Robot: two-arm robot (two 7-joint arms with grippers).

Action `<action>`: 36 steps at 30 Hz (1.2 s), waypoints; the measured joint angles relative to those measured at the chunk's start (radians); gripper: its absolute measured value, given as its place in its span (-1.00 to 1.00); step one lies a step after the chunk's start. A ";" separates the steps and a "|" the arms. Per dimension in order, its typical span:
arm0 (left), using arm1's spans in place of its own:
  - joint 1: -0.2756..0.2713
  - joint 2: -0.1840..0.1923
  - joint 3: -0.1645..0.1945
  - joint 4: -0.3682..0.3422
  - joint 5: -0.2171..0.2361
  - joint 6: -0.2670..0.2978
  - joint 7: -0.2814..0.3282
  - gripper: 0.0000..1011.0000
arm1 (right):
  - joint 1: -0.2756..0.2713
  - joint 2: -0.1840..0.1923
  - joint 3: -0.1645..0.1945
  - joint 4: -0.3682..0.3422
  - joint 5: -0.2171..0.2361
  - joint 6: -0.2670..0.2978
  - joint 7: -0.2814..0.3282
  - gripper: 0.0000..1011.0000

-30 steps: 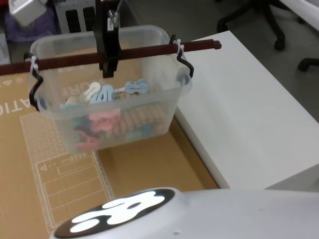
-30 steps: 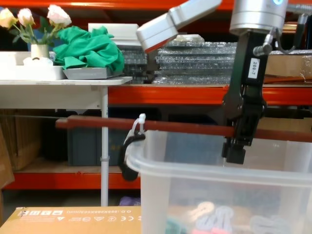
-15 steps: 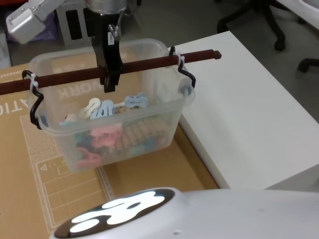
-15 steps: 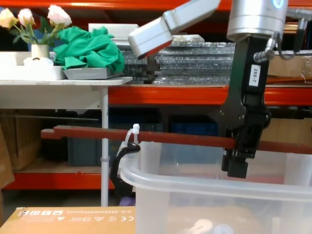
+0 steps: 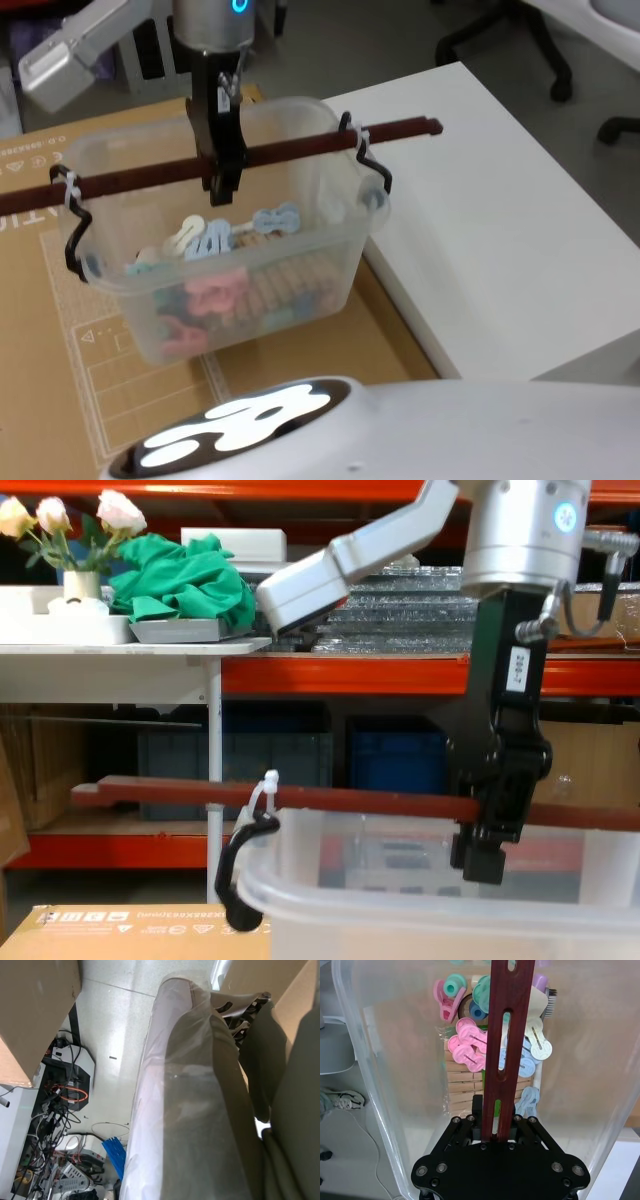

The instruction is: Use one hand to grasp the basket and place it at the designated location.

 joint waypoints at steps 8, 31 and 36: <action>0.000 0.000 0.000 0.000 0.000 0.000 0.000 -1.00 | 0.001 -0.016 -0.018 -0.015 -0.001 -0.014 -0.011 -0.54; 0.000 0.000 0.000 0.000 0.000 0.000 0.000 -1.00 | -0.019 -0.110 -0.100 0.102 -0.011 -0.047 -0.042 -0.55; 0.000 0.000 0.000 0.000 0.000 0.000 0.000 -1.00 | -0.028 -0.124 -0.116 0.139 -0.011 -0.059 -0.050 -0.55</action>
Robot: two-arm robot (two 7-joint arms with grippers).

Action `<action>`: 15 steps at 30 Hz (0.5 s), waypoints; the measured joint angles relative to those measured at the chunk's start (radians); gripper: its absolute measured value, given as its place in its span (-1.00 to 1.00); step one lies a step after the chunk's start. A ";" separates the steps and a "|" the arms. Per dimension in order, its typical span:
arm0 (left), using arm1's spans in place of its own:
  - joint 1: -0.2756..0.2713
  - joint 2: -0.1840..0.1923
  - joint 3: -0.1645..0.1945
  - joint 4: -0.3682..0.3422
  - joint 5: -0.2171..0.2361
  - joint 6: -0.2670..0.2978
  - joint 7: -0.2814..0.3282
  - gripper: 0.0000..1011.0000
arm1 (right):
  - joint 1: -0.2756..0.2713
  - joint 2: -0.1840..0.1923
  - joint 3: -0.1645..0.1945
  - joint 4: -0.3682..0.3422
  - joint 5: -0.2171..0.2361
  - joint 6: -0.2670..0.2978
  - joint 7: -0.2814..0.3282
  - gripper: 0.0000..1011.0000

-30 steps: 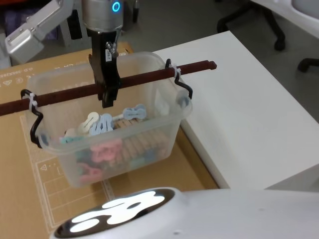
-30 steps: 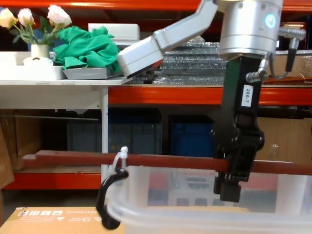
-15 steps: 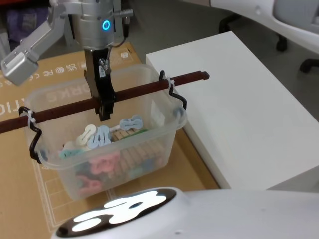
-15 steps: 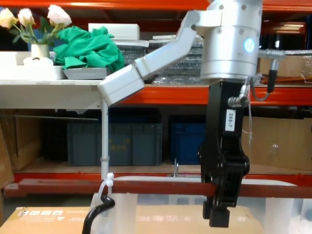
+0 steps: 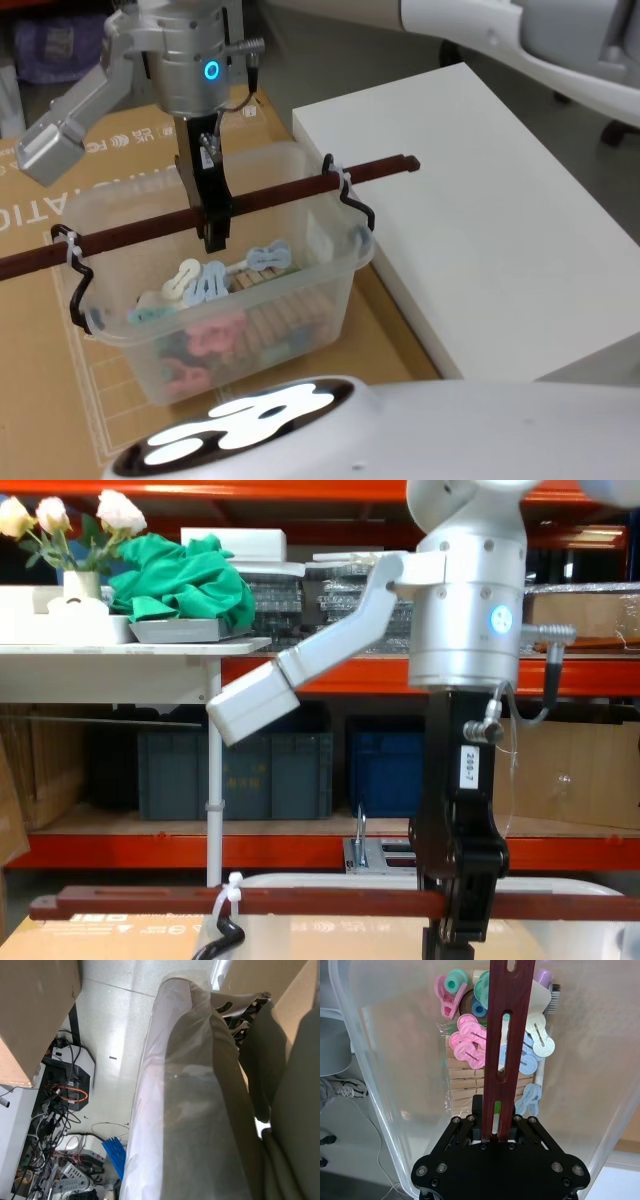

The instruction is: Use one hand to grasp the basket and place it at the designated location.

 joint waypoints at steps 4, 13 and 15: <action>0.000 0.000 0.000 0.000 0.000 0.000 0.000 -1.00 | -0.006 -0.011 -0.011 0.028 0.004 -0.005 -0.005 -0.54; 0.000 0.000 0.000 0.000 0.000 0.000 0.000 -1.00 | -0.014 -0.032 -0.036 0.086 0.020 -0.018 -0.012 -0.55; 0.000 0.000 0.000 0.000 0.000 0.000 0.000 -1.00 | -0.015 -0.035 -0.040 0.093 0.022 -0.020 -0.013 -0.54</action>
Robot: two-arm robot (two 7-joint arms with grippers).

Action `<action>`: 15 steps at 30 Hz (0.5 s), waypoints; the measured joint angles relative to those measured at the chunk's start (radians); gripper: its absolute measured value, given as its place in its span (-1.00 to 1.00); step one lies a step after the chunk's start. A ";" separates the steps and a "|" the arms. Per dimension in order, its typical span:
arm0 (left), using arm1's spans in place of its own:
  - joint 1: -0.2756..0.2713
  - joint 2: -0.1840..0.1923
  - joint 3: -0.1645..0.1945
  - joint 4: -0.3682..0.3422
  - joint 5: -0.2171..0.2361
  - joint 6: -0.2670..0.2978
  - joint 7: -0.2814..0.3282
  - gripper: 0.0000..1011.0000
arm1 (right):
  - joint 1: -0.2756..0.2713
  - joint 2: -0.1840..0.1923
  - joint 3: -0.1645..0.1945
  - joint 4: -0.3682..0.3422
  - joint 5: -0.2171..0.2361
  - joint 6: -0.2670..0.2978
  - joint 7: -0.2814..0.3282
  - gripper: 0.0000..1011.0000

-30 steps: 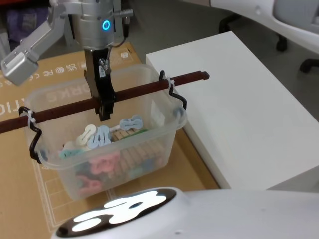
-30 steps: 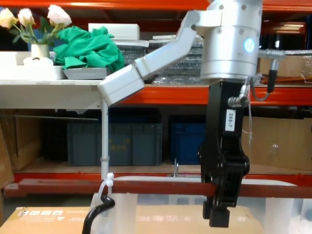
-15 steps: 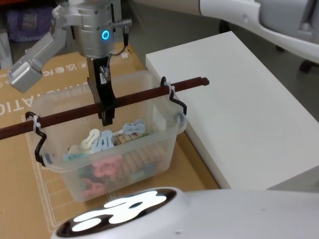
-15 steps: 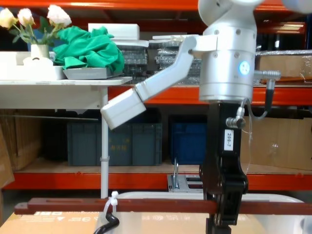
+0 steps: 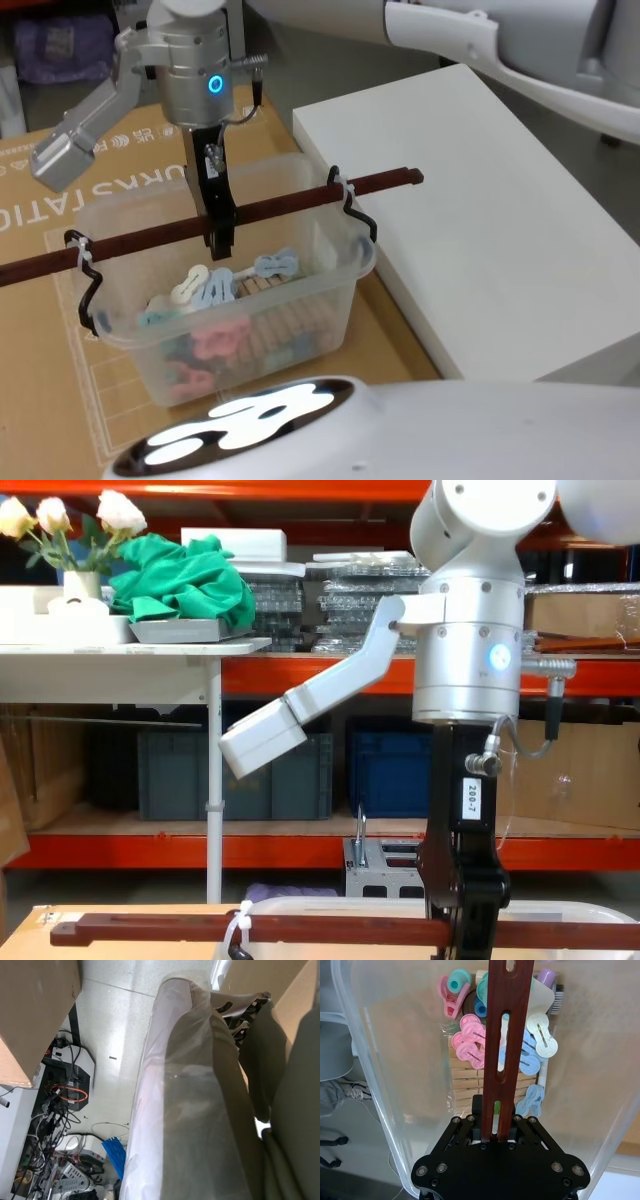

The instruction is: Use one hand to grasp the basket and place it at the designated location.

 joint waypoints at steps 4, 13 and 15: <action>0.000 0.000 0.000 0.000 0.000 0.000 0.000 -1.00 | -0.001 -0.009 -0.011 0.022 0.008 -0.009 -0.002 -0.55; 0.000 0.000 0.000 0.000 0.000 0.000 0.000 -1.00 | -0.006 -0.026 -0.025 0.058 0.015 -0.022 -0.001 -0.55; 0.000 0.000 0.000 0.000 0.000 0.000 0.000 -1.00 | -0.010 -0.034 -0.028 0.068 0.015 -0.026 0.000 -0.55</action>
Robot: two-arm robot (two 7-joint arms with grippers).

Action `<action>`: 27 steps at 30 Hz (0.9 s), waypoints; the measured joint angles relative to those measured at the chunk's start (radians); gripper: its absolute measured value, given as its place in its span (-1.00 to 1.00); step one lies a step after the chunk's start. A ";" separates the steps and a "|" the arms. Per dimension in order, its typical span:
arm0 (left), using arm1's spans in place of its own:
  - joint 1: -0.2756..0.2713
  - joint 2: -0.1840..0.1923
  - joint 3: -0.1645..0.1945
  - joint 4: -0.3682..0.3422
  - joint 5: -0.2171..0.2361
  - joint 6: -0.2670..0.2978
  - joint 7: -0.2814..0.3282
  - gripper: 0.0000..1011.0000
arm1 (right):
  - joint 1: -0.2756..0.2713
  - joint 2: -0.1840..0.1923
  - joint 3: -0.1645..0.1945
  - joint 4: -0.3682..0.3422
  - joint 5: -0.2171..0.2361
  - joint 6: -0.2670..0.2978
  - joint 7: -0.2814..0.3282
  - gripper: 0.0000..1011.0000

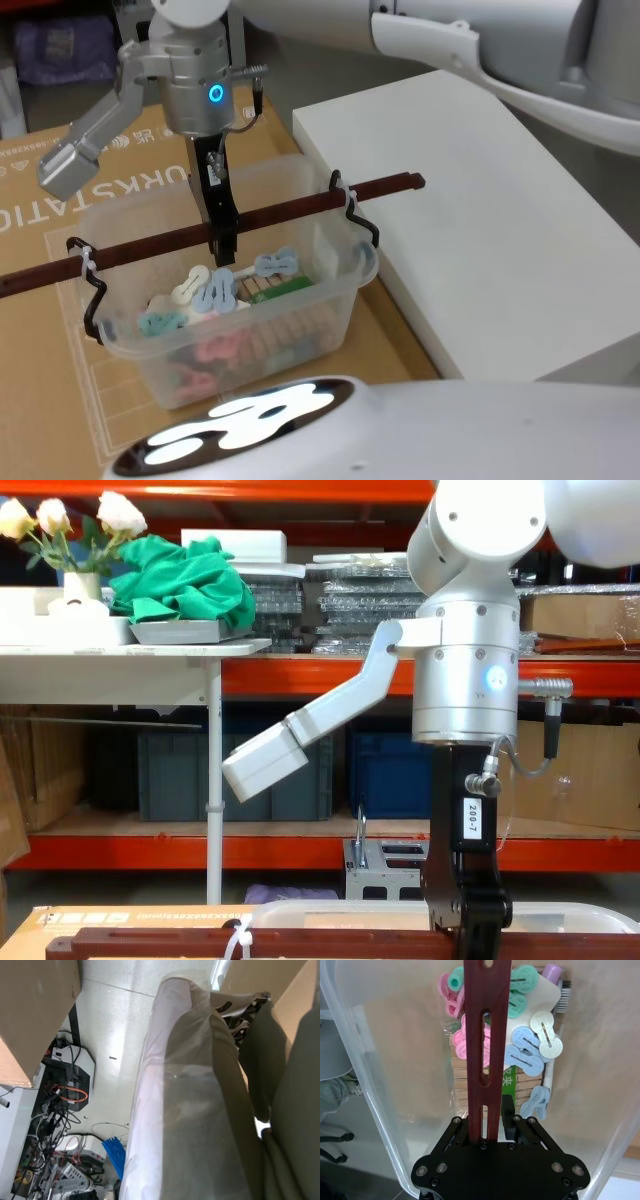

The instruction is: Use one hand to grasp the basket and place it at the designated location.

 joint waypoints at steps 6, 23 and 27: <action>0.000 0.000 0.000 0.000 0.000 0.000 0.000 -1.00 | -0.013 -0.022 -0.012 0.031 0.003 -0.004 0.012 -0.55; 0.000 0.000 0.000 0.000 0.000 0.000 0.000 -1.00 | -0.015 -0.025 -0.013 0.036 0.005 -0.005 0.016 -0.55; 0.000 0.000 0.000 0.000 0.000 0.000 0.000 -1.00 | -0.014 -0.025 -0.013 0.035 0.005 -0.005 0.016 -0.49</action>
